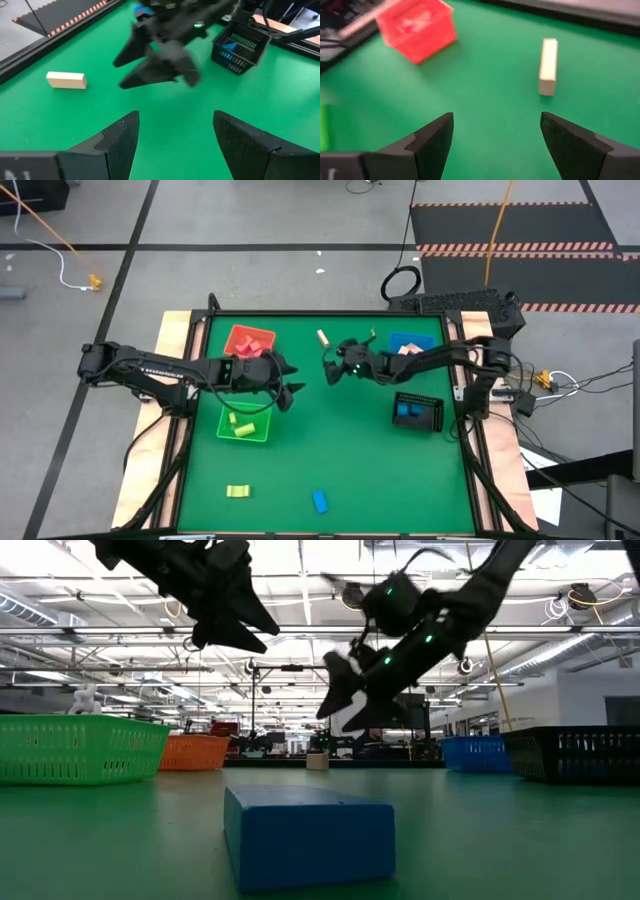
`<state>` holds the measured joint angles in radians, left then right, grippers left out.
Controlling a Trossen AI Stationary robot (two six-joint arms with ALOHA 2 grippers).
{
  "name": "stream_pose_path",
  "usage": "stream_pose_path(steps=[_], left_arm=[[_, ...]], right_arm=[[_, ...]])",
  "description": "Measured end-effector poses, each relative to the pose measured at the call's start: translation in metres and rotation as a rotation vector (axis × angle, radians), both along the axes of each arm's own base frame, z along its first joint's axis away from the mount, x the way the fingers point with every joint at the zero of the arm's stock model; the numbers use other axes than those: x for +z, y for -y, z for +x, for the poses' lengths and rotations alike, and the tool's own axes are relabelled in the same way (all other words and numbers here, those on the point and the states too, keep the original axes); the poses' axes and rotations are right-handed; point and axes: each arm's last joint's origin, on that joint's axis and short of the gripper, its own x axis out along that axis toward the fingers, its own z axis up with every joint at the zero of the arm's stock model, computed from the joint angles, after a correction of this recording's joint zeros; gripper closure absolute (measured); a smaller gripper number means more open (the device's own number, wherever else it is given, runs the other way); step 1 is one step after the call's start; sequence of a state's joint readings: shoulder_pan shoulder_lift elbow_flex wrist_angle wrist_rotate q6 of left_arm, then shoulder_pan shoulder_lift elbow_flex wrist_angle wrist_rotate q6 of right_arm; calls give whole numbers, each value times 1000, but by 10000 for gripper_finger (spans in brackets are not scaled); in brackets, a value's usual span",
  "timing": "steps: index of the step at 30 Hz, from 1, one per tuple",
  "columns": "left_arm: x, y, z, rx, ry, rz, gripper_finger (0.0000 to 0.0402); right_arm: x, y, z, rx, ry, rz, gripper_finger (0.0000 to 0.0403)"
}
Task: Sort & place blocks by color
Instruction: Put the light brown block into the blue basket
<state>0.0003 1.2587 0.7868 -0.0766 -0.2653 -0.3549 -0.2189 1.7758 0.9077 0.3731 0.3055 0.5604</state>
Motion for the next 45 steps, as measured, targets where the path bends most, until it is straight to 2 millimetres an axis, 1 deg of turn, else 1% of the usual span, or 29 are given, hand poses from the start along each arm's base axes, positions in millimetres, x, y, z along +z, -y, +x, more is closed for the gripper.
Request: stream_pose_path(steps=[2, 5, 9, 14, 19, 25, 27, 30, 34, 37, 41, 45], left_arm=[[0, 2, 0, -1, 3, -10, 147], [0, 3, 0, -4, 3, -13, 147], [0, 4, 0, -5, 1, -14, 147], [0, 4, 0, -5, 1, -14, 147], [0, 4, 0, -7, 2, -11, 147], [0, 4, 0, -7, 1, -11, 147], [0, 4, 0, -7, -1, -11, 147], [0, 4, 0, -6, 3, -10, 147], [0, 4, 0, -5, 3, -9, 147], [0, 4, 0, -5, 3, -9, 147], [0, 4, 0, -5, 2, -8, 147], [0, 4, 0, -6, 1, -7, 147]], right_arm=[[-5, 8, 5, -5, -18, 28, 115], [-7, 18, 16, -11, -23, 42, 115], [-6, 30, 27, -31, -95, 40, 115], [1, 45, 37, -101, -186, -25, 115], [1, 56, 50, -75, -221, -7, 115], [-9, 71, 53, -86, -335, 31, 119], [-9, 77, 55, -94, -321, 27, 124], [-12, 84, 54, -80, -332, 30, 134], [-17, 92, 52, -32, -339, 45, 160], [-24, 96, 51, -19, -346, 69, 192], [-33, 102, 49, -38, -352, 102, 247], [-33, 104, 47, -74, -349, 121, 313]])
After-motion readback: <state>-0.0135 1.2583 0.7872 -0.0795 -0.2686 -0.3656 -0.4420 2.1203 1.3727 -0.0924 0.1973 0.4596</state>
